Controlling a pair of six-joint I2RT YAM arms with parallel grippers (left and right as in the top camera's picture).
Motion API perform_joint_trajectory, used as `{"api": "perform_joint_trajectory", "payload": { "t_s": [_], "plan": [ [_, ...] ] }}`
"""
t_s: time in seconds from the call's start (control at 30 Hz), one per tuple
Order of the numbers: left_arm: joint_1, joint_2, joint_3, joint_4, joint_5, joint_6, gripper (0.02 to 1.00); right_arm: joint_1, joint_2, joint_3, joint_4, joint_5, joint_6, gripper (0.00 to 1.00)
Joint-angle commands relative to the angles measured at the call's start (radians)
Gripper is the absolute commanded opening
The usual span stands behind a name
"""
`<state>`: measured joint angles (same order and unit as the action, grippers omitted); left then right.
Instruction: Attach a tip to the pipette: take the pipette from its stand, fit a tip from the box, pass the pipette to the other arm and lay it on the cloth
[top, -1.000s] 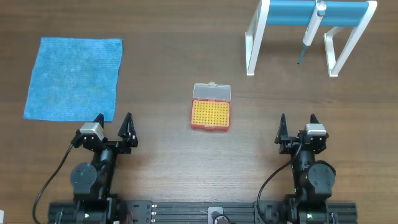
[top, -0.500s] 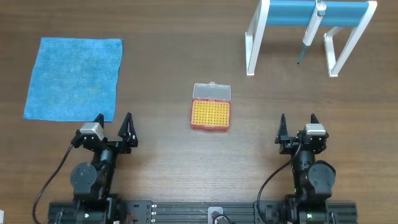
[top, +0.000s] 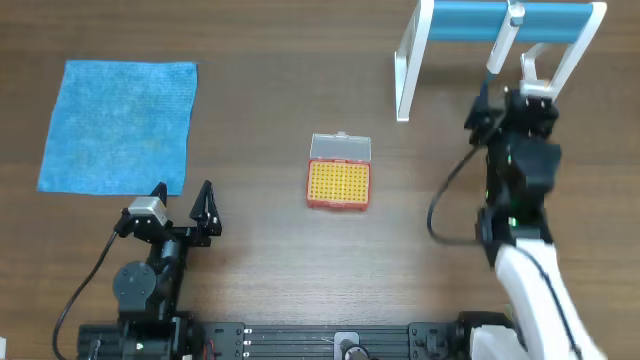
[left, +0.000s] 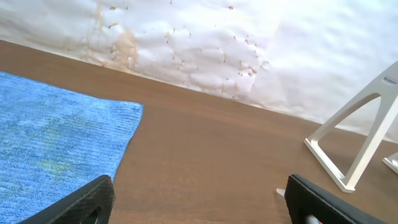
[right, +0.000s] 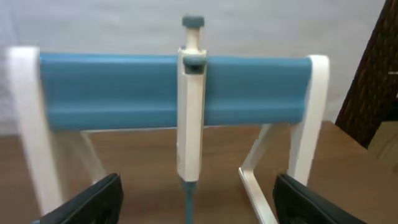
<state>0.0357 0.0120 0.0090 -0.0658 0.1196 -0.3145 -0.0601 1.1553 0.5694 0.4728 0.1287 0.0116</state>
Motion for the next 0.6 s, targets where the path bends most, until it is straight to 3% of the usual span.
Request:
{"api": "perform_joint_trajectory", "payload": {
  "t_s": [0.03, 0.2, 0.33, 0.6],
  "plan": [
    [-0.004, -0.006, -0.003, -0.005, -0.011, 0.013, 0.888, -0.038, 0.220, 0.183, 0.004, 0.013, -0.010, 0.776],
    [-0.004, -0.006, -0.003, -0.005, -0.011, 0.013, 0.884, -0.049, 0.375, 0.325, -0.029, -0.082, -0.009, 0.776],
    [-0.004, -0.006, -0.003, -0.005, -0.011, 0.013, 0.886, -0.050, 0.383, 0.327, -0.159, -0.081, -0.009, 0.776],
    [-0.004, -0.006, -0.003, -0.005, -0.011, 0.013, 0.886, -0.089, 0.448, 0.372, -0.148, -0.105, -0.009, 0.776]
  ]
}}
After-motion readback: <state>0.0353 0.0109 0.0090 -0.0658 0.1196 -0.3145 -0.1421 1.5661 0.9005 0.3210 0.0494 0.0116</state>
